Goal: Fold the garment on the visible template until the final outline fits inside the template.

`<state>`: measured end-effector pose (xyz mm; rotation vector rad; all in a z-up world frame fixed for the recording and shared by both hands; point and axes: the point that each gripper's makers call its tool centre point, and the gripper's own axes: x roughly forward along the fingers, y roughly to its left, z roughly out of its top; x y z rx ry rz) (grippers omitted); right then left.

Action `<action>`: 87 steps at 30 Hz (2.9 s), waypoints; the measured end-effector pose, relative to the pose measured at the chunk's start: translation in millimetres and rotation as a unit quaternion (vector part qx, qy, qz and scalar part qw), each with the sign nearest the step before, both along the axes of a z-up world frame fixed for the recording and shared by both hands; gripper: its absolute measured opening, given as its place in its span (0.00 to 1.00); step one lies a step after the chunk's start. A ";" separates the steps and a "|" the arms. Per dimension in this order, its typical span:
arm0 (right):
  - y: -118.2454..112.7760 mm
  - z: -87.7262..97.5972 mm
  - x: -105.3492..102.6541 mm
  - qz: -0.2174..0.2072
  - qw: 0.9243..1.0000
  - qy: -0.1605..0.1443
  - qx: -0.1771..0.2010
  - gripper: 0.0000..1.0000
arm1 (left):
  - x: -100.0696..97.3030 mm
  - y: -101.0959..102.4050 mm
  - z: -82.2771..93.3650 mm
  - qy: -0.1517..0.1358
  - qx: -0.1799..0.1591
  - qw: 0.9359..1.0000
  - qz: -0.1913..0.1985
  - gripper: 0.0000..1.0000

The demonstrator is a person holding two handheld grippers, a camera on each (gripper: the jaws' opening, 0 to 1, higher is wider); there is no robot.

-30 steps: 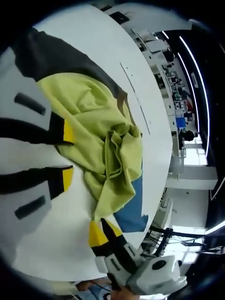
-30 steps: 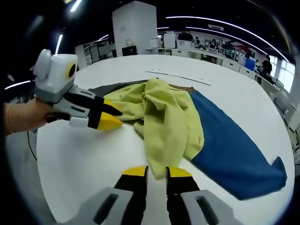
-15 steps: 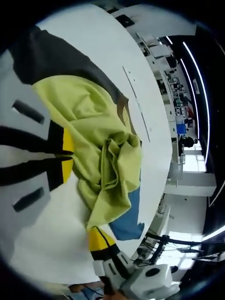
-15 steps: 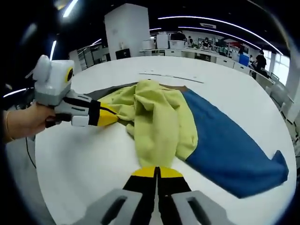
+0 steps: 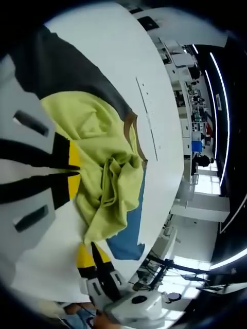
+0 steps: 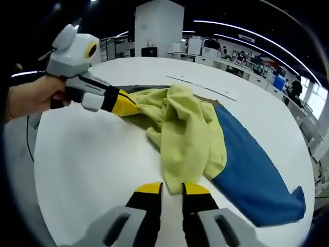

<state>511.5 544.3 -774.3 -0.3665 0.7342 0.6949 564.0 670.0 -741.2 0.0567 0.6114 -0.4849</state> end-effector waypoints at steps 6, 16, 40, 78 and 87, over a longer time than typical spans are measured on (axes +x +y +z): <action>-5.4 1.3 8.1 -0.008 1.000 -0.016 -0.017 0.02 | 1.1 6.5 13.1 -0.008 -0.006 1.000 0.006 0.00; -25.2 13.3 5.2 -0.036 0.999 0.014 0.020 0.00 | -8.1 22.9 34.3 -0.020 0.002 1.000 0.003 0.00; -56.9 28.8 -44.3 0.008 0.998 0.058 0.027 0.00 | -62.0 71.2 36.4 0.018 0.077 0.997 -0.018 0.00; -87.6 31.6 -81.5 -0.092 0.985 0.112 0.089 0.24 | -132.9 82.3 16.0 0.014 0.044 0.998 0.051 0.35; -93.8 19.9 -77.5 -0.139 0.981 0.120 0.068 0.23 | -137.5 69.3 8.4 0.019 0.017 0.996 0.080 0.33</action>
